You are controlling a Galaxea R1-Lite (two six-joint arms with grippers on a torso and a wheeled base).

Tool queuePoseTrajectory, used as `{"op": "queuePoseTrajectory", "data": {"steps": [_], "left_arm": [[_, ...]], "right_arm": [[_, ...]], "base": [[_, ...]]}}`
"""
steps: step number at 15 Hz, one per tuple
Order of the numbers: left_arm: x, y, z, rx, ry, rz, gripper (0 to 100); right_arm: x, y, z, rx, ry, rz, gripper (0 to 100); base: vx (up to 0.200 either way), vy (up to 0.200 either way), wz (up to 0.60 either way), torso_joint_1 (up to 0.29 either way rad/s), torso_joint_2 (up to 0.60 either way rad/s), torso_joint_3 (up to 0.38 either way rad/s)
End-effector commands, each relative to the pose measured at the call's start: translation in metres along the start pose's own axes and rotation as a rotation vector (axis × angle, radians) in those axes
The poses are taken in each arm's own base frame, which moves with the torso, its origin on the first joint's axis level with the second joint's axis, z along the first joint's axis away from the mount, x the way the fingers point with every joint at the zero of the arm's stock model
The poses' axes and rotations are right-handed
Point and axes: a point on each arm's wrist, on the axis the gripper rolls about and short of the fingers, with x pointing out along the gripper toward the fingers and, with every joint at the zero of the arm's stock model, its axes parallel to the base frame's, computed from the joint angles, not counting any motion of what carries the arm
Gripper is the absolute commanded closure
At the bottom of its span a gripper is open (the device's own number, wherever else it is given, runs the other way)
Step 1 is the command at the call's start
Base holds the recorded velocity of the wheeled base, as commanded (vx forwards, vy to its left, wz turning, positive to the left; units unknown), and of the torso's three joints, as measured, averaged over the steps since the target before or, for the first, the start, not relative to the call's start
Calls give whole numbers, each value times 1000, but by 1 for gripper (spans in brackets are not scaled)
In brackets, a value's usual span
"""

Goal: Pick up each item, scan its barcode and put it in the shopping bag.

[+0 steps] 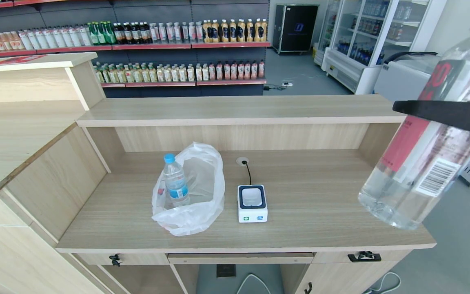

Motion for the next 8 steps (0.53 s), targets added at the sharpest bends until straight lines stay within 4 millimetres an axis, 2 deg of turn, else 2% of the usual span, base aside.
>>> {"op": "queuePoseTrajectory", "data": {"steps": [1,4,8], "left_arm": [[0,0,0,-1,0,1,0],[0,0,0,-1,0,1,0],[0,0,0,-1,0,1,0]], "right_arm": [[-15,-38,-27,-88,19,-264,100],[-39,-82,-51,-302,31,-533,100],[-56,-114,-57,-445,-13,-689,100]], "base": [[0,0,0,0,0,0],[0,0,0,0,0,0],[0,0,0,0,0,0]]}}
